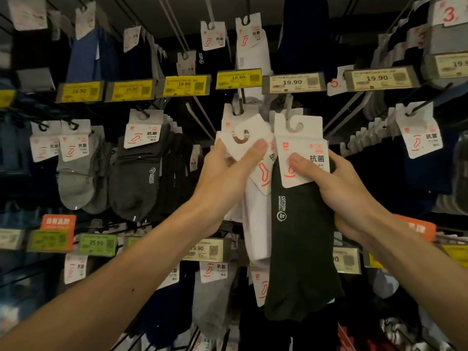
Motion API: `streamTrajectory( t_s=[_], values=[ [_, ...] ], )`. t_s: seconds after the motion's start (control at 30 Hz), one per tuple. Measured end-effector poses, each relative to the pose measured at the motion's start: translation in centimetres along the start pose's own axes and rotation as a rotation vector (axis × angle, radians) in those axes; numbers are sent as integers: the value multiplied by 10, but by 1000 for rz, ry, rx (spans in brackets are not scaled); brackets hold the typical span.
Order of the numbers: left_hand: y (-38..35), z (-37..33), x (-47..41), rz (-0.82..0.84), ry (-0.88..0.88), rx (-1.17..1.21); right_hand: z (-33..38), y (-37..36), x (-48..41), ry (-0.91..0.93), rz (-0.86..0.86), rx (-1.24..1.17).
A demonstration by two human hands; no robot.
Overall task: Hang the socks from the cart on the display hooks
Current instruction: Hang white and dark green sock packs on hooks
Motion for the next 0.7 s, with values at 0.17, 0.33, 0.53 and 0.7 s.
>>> streamTrajectory(
  t_s=[0.17, 0.33, 0.53, 0.7],
  values=[
    [15, 8, -9, -30, 60, -7, -3, 9, -2, 23, -51, 27],
    [34, 19, -23, -117, 128, -40, 4, 26, -9, 68, -151, 31],
    [41, 12, -35, -185, 55, -152, 4, 16, -7, 55, -117, 56],
    [36, -7, -47, -119, -56, -406, 3, 7, -6, 15, -63, 43]
  ],
)
Point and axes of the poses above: each hand's wrist, its own x-axis away from the middle knuckle, its own y-axis out of the back of the hand, z = x × y, the point moved 10 cm from there along -x, towards the middle knuckle, and after that the axes turned 15 degrees about -z, right-handed, at the moved point
